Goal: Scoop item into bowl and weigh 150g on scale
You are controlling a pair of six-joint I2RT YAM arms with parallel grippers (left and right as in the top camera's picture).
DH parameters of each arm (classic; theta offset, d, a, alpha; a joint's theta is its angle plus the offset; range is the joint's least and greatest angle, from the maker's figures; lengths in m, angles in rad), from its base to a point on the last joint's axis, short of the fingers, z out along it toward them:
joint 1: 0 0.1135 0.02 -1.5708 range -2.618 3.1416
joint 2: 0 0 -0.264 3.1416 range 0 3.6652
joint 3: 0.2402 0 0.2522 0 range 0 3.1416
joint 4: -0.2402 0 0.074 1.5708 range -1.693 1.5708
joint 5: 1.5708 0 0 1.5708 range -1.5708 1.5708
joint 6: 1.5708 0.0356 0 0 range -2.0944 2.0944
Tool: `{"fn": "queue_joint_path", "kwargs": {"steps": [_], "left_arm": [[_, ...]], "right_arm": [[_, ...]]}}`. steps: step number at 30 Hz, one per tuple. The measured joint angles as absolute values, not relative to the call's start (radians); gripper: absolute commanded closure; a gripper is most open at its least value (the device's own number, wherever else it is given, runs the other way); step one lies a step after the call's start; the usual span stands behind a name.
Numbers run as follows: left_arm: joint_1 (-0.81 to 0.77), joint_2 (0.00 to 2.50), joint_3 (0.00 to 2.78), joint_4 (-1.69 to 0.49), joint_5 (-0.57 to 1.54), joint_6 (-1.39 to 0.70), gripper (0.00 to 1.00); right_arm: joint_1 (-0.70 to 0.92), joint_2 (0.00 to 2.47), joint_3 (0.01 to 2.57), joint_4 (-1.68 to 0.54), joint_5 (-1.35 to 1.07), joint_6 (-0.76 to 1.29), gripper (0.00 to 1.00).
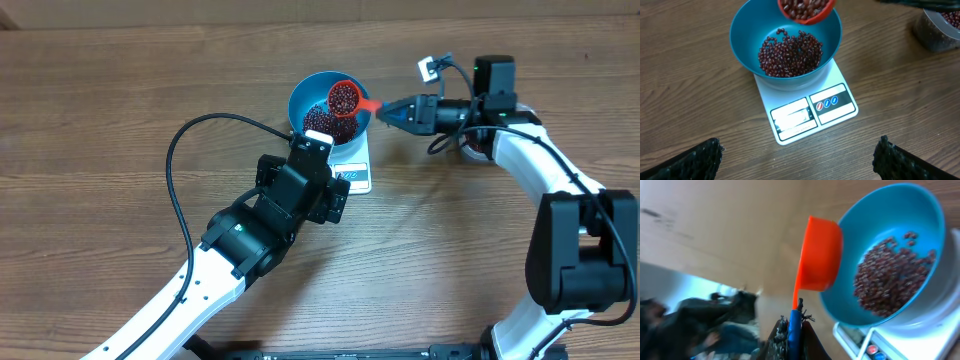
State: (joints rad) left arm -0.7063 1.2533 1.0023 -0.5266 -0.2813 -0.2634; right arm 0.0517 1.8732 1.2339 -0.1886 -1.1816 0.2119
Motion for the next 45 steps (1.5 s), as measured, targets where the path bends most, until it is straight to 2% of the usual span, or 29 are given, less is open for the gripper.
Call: {"fn": "queue_joint_path", "kwargs": {"steps": [12, 45], "left_arm": [[-0.706, 1.253, 1.003, -0.527, -0.281, -0.263, 0.01], [-0.706, 1.253, 1.002, -0.527, -0.281, -0.263, 0.01]], "right_arm": [[0.119, 1.873, 1.234, -0.098, -0.962, -0.029, 0.96], [0.119, 1.873, 1.234, -0.096, -0.91, -0.87, 0.96]]}}
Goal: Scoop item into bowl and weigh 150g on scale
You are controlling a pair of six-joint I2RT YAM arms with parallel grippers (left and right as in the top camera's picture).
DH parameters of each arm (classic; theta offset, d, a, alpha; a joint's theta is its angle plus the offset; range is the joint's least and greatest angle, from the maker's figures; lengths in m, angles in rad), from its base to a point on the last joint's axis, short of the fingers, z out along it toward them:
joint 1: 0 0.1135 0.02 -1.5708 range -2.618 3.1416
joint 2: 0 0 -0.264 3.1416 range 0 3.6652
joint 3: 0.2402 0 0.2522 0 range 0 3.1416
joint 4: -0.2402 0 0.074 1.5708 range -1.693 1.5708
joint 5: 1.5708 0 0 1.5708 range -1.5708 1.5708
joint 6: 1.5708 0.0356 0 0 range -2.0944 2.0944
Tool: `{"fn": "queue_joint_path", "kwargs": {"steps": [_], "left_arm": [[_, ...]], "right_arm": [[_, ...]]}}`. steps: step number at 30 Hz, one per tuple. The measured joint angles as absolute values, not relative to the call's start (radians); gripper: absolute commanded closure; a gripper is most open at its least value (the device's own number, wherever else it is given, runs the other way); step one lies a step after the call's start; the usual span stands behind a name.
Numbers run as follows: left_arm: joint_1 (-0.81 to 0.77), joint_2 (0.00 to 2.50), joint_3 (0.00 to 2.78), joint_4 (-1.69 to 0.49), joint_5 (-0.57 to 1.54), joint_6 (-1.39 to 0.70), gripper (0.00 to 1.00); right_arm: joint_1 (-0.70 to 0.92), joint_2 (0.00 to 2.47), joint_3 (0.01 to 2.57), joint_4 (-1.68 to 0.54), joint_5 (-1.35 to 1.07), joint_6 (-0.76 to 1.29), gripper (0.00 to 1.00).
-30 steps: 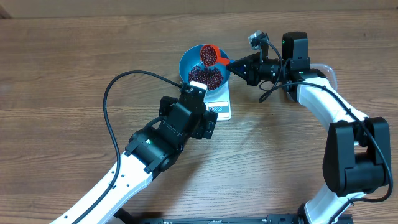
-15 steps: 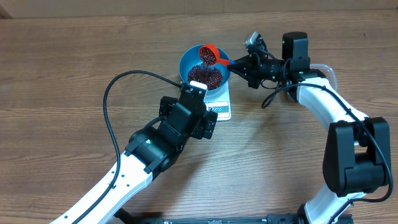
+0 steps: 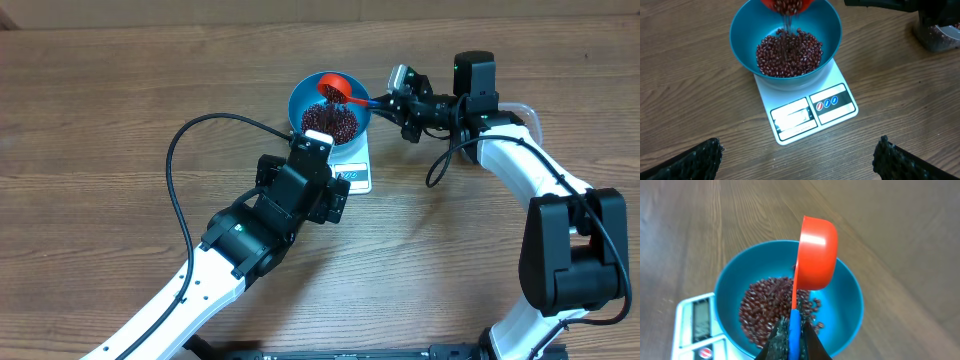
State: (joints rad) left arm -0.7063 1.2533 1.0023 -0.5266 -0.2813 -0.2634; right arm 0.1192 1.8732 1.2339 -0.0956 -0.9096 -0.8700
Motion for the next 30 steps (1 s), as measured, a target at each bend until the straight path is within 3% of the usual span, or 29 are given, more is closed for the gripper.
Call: {"fn": "queue_joint_path", "kwargs": {"steps": [15, 30], "left_arm": [[-0.706, 1.253, 1.002, -0.527, -0.281, -0.263, 0.01], [-0.706, 1.253, 1.003, -0.527, -0.281, -0.263, 0.0]], "right_arm": [[0.12, 1.873, 1.234, -0.046, -0.812, -1.048, 0.96], [0.119, 1.873, 1.234, -0.055, -0.804, -1.04, 0.96]]}}
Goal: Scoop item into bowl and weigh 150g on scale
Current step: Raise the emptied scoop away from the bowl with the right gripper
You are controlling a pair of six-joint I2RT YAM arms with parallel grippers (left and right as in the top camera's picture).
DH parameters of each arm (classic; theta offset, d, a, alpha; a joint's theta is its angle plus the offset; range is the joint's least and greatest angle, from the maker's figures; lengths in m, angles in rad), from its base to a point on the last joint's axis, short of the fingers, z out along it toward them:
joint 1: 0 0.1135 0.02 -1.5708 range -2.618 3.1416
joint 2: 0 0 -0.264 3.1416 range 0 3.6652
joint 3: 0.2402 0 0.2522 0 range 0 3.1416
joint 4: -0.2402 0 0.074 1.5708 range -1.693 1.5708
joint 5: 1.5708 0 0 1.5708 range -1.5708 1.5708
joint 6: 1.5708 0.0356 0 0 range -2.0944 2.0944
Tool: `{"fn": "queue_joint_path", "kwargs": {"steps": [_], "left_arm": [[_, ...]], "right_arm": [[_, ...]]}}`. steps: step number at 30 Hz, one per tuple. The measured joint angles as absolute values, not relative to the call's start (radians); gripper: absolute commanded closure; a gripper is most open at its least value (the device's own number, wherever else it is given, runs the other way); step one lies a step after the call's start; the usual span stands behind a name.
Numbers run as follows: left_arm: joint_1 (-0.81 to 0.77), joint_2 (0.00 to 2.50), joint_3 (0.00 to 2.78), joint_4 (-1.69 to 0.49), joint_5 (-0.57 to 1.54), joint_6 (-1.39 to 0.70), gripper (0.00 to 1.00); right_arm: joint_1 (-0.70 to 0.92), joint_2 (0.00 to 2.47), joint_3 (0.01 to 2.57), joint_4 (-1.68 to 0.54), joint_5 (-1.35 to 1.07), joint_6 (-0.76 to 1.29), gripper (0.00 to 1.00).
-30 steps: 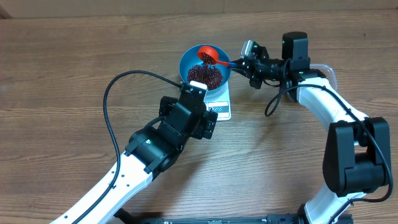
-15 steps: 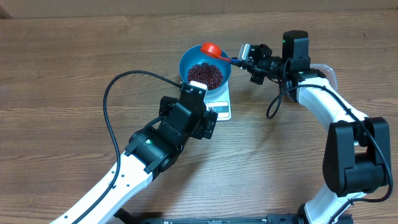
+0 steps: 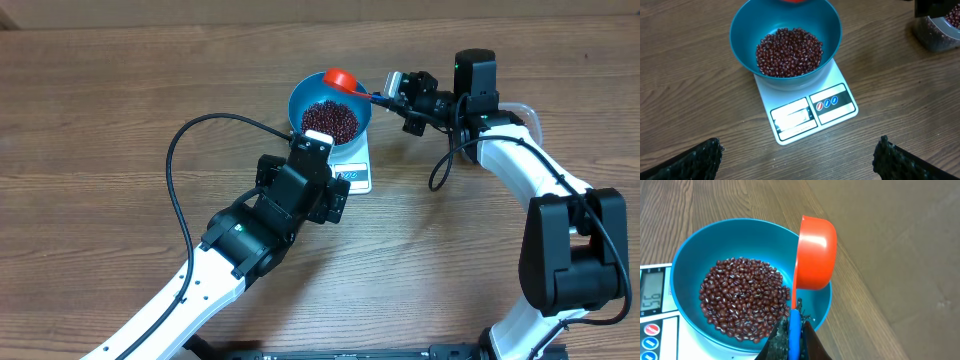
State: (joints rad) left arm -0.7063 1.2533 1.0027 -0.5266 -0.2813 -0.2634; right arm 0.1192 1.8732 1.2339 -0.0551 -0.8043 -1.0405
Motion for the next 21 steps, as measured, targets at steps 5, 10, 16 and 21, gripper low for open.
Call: {"fn": "queue_joint_path", "kwargs": {"steps": [5, 10, 16, 21], "left_arm": [[-0.706, 1.253, 1.002, -0.527, -0.281, -0.263, 0.01], [-0.706, 1.253, 1.002, -0.527, -0.281, -0.263, 0.01], [-0.706, 1.253, 1.002, -0.527, -0.281, -0.263, 0.0], [-0.706, 1.253, 1.002, -0.527, -0.281, -0.263, 0.0]], "right_arm": [[0.119, 1.873, 1.234, -0.055, -0.804, -0.958, 0.96], [0.119, 1.85, 1.234, -0.059, -0.804, -0.875, 0.96], [0.118, 1.744, 1.234, -0.089, -0.804, -0.765, 0.96], [0.118, 1.662, 1.234, -0.178, -0.799, -0.725, 0.96]]}}
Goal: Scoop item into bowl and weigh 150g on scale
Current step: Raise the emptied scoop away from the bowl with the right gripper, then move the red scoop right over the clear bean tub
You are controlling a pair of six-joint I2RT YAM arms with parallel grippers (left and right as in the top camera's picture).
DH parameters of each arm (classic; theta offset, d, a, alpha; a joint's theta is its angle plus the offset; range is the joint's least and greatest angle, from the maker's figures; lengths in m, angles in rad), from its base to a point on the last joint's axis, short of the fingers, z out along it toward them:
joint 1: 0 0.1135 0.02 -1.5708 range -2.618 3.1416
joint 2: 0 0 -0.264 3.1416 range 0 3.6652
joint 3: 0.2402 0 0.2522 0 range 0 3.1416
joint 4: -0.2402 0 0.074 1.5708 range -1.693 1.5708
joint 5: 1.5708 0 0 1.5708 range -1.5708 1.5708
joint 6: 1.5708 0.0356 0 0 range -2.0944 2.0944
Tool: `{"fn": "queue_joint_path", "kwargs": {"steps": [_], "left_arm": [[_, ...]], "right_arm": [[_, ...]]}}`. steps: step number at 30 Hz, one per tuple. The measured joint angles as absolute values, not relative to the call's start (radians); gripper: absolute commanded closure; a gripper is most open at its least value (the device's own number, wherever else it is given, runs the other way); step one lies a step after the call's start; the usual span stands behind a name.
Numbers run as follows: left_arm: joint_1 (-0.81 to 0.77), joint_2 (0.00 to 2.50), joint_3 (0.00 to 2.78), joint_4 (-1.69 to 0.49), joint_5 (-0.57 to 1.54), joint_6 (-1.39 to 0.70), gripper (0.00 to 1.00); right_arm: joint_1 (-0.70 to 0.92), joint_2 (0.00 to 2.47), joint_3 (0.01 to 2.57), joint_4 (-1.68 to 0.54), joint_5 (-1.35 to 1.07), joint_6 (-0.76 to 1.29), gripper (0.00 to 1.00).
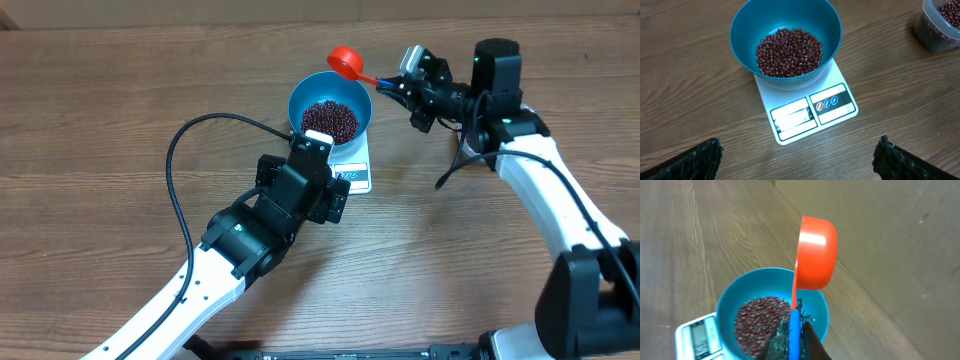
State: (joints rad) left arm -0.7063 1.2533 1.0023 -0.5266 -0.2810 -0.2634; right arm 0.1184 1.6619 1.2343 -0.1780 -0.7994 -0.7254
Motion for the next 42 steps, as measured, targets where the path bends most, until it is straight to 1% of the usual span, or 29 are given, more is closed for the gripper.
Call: {"fn": "queue_joint_path", "kwargs": {"steps": [6, 10, 16, 21, 27, 29, 33, 38, 42], "left_arm": [[-0.706, 1.253, 1.002, -0.527, -0.281, -0.263, 0.0], [-0.706, 1.253, 1.002, -0.527, -0.281, -0.263, 0.0], [-0.706, 1.253, 1.002, -0.527, -0.281, -0.263, 0.0], [-0.706, 1.253, 1.002, -0.527, -0.281, -0.263, 0.0], [-0.706, 1.253, 1.002, -0.527, -0.281, -0.263, 0.0], [-0.706, 1.253, 1.003, -0.527, -0.281, -0.263, 0.0], [-0.706, 1.253, 1.002, -0.527, -0.281, -0.263, 0.0], [-0.706, 1.253, 1.003, -0.527, -0.281, -0.263, 0.0], [-0.706, 1.253, 1.002, -0.527, -0.281, -0.263, 0.0]], "right_arm": [[0.102, 1.613, 1.234, -0.379, -0.786, -0.708, 0.96], [0.05, 1.598, 1.234, -0.5, -0.781, -0.692, 0.96], [-0.088, 1.578, 1.234, -0.57, -0.783, -0.54, 0.96], [-0.232, 1.525, 1.234, -0.579, -0.851, -0.406, 0.96], [-0.37, 1.489, 1.234, -0.661, -0.905, -0.317, 0.96], [-0.391, 1.489, 1.234, -0.697, -0.882, -0.304, 0.96], [-0.399, 1.489, 1.234, -0.763, -0.752, -0.276, 0.96], [-0.398, 1.489, 1.234, -0.802, -0.579, -0.226, 0.96], [-0.398, 1.489, 1.234, -0.828, -0.499, -0.201, 0.96]]}}
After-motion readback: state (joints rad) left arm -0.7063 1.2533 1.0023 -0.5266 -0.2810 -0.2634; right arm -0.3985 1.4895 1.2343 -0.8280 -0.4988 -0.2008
